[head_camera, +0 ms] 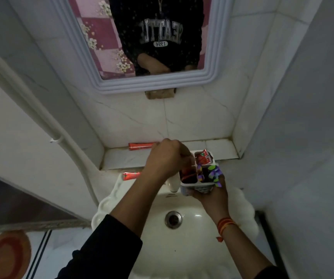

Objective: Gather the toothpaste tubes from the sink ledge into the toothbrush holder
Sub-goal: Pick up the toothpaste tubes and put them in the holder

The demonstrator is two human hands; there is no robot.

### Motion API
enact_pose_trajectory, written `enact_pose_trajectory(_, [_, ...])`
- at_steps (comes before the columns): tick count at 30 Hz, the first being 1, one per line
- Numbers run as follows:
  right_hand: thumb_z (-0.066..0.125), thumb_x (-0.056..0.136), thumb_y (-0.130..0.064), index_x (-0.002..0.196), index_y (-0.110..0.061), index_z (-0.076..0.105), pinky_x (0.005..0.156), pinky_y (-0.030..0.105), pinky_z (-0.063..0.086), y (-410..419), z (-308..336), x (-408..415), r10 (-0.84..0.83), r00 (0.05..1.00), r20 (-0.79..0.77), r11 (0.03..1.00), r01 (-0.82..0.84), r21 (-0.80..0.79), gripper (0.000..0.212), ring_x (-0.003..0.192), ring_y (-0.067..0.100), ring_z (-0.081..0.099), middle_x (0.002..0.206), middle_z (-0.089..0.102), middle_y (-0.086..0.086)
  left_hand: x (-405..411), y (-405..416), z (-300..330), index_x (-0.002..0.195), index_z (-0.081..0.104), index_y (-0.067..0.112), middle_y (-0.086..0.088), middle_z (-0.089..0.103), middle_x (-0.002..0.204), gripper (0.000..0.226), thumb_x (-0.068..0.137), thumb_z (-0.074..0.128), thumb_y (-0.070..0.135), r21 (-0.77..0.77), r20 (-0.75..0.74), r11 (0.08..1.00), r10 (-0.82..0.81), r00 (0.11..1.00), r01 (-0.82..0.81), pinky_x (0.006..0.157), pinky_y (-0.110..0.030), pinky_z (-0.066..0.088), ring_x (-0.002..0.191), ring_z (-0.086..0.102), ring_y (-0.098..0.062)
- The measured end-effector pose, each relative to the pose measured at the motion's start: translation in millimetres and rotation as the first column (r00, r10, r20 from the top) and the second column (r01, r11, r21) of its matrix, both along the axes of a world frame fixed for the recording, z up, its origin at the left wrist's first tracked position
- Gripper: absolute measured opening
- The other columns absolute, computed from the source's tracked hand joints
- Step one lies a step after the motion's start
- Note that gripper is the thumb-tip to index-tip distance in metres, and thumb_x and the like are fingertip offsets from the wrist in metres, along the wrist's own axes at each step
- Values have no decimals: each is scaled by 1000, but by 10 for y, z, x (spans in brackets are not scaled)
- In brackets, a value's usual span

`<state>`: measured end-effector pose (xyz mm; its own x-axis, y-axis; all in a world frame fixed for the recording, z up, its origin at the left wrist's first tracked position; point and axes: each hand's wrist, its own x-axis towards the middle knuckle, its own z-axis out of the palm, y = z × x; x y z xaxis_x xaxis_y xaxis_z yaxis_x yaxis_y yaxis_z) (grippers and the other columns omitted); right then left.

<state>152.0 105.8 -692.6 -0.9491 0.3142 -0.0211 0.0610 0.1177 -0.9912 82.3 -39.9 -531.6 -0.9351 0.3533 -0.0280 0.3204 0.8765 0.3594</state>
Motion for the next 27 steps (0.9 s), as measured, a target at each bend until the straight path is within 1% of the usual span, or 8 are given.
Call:
enact_pose_trajectory(2, [99, 54, -15, 123, -15, 58, 72, -1, 48, 6, 17, 22, 26, 999, 47, 999, -27, 27, 80, 104, -5, 65, 110, 67, -12, -85, -135, 14, 103, 81, 26, 10, 78, 98, 31, 88, 70, 51, 214, 114, 971, 83, 990, -106, 83, -29, 57, 88, 69, -6])
enact_pose_trajectory(6, [100, 49, -20, 111, -48, 54, 90, 14, 50, 19, 59, 10, 2, 999, 36, 1000, -3, 15, 83, 107, -7, 61, 111, 67, -21, -271, -541, -134, 97, 82, 18, 7, 77, 87, 31, 93, 67, 45, 354, 76, 875, 324, 943, -330, 70, -9, 47, 76, 67, -2])
enact_pose_trajectory(8, [100, 44, -26, 113, -48, 54, 95, 25, 51, 17, 70, 13, 9, 999, 41, 1000, -9, -8, 85, 109, -4, 61, 114, 68, -19, -364, -747, -391, 89, 81, 13, 0, 77, 80, 25, 93, 67, 34, 290, 103, 851, 428, 898, -439, 60, -12, 42, 70, 67, -8])
enact_pose_trajectory(11, [101, 42, -32, 129, -36, 55, 104, 39, 51, 18, 56, 18, 22, 997, 68, 999, -19, -36, 99, 118, 7, 62, 123, 68, -12, -492, -1005, -944, 99, 81, 13, -6, 78, 103, 21, 94, 62, 20, 27, 200, 903, 415, 888, -428, 78, -23, 50, 95, 73, -22])
enact_pose_trajectory(14, [103, 41, -36, 133, -36, 53, 107, 46, 50, 27, 31, 3, 22, 995, 96, 999, -19, -34, 104, 121, 12, 63, 126, 69, -11, -555, -1195, -1367, 108, 78, 16, -7, 76, 109, 26, 91, 58, 17, -190, 188, 933, 339, 922, -304, 89, -31, 55, 101, 72, -27])
enact_pose_trajectory(20, [101, 41, -37, 135, -34, 54, 107, 46, 50, 40, 1, 2, 16, 989, 145, 999, -10, -39, 105, 118, 11, 64, 126, 69, -10, -509, -1287, -1638, 119, 68, 27, -8, 63, 111, 30, 89, 64, 29, -290, 95, 896, 375, 922, -335, 82, -39, 52, 108, 58, -32])
enact_pose_trajectory(24, [99, 37, -51, 133, -31, 56, 103, 40, 51, 30, 8, 20, 10, 989, 146, 999, -5, -39, 107, 115, 10, 65, 125, 70, -8, -438, -1334, -1575, 117, 67, 28, -8, 63, 113, 30, 88, 66, 34, -223, 176, 892, 434, 884, -393, 90, -40, 54, 103, 66, -29])
enact_pose_trajectory(27, [99, 44, -41, 135, -27, 54, 100, 36, 51, 30, 6, 28, 14, 991, 136, 1000, -11, -29, 101, 112, 9, 64, 126, 68, -4, -389, -1370, -1297, 95, 76, 25, -4, 76, 96, 26, 73, 87, 31, 35, 303, 839, 509, 806, -543, 80, -34, 60, 79, 72, -18])
